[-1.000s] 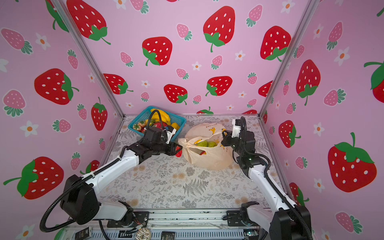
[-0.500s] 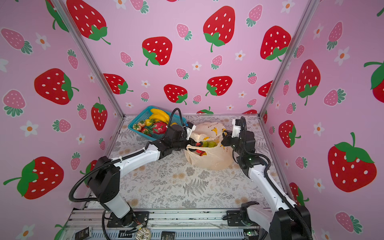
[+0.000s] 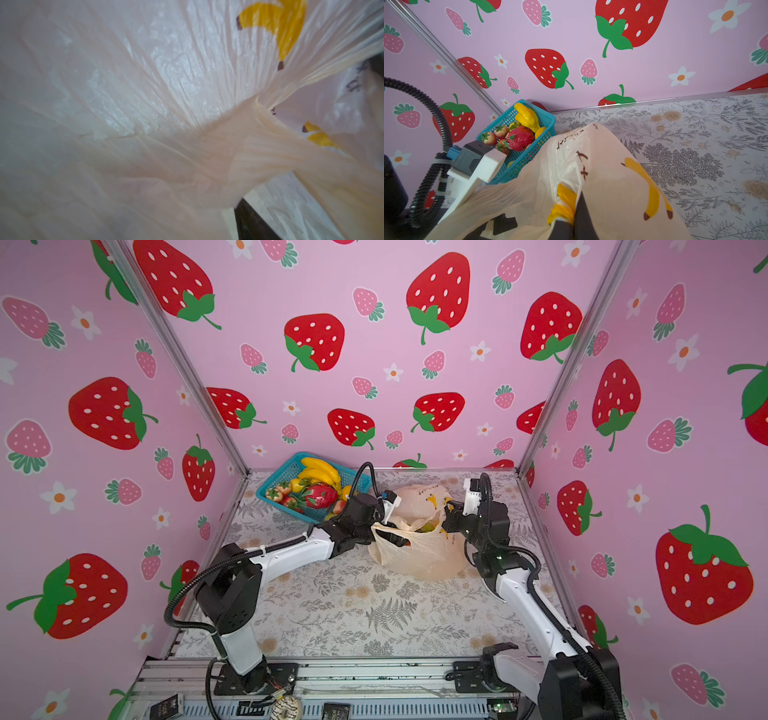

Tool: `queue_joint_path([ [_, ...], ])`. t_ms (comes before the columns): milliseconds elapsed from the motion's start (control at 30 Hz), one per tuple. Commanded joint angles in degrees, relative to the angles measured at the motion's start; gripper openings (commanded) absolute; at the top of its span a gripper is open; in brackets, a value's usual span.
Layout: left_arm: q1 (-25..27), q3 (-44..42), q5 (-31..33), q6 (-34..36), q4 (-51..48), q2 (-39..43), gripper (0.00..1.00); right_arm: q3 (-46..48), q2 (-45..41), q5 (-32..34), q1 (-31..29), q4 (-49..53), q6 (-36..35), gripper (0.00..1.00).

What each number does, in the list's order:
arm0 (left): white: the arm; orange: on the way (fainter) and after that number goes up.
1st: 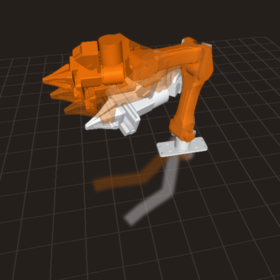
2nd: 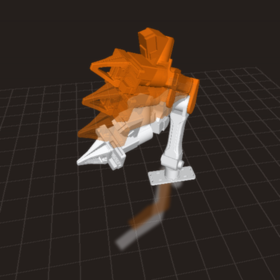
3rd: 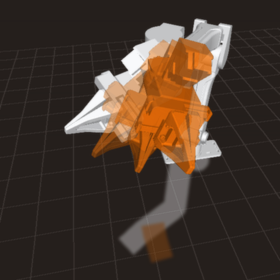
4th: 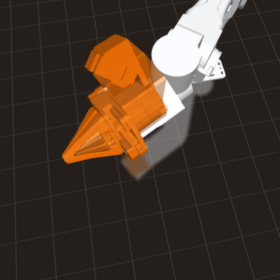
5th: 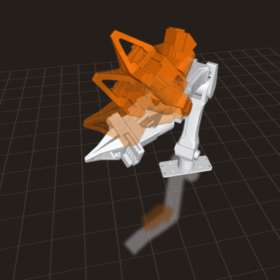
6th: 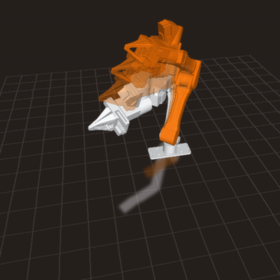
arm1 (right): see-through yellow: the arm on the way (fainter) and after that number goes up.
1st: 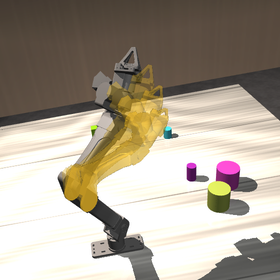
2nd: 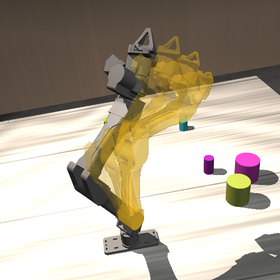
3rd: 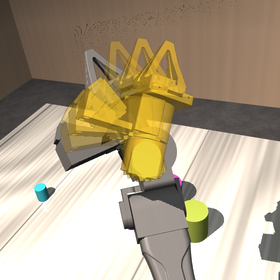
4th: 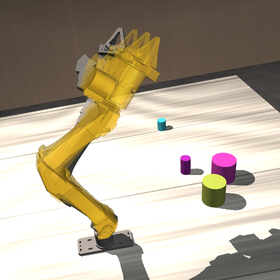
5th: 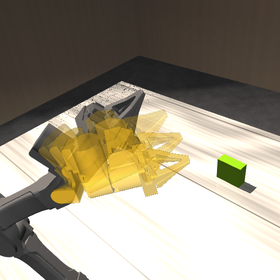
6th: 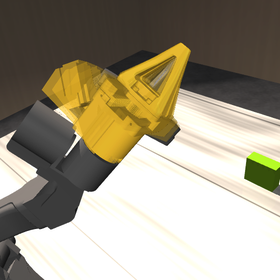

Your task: Place the fake fruits into the plastic bag and tie a complex knot

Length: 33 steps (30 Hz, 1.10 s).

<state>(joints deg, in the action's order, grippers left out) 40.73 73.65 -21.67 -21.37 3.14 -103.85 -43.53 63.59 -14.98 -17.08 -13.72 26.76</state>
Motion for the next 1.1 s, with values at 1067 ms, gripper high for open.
queue_joint_path([
  [1067,-7.7,-27.3,10.2,7.9,4.7,30.1,0.77,0.6,-0.4,0.6,0.3,-1.2,-0.3,0.00],
])
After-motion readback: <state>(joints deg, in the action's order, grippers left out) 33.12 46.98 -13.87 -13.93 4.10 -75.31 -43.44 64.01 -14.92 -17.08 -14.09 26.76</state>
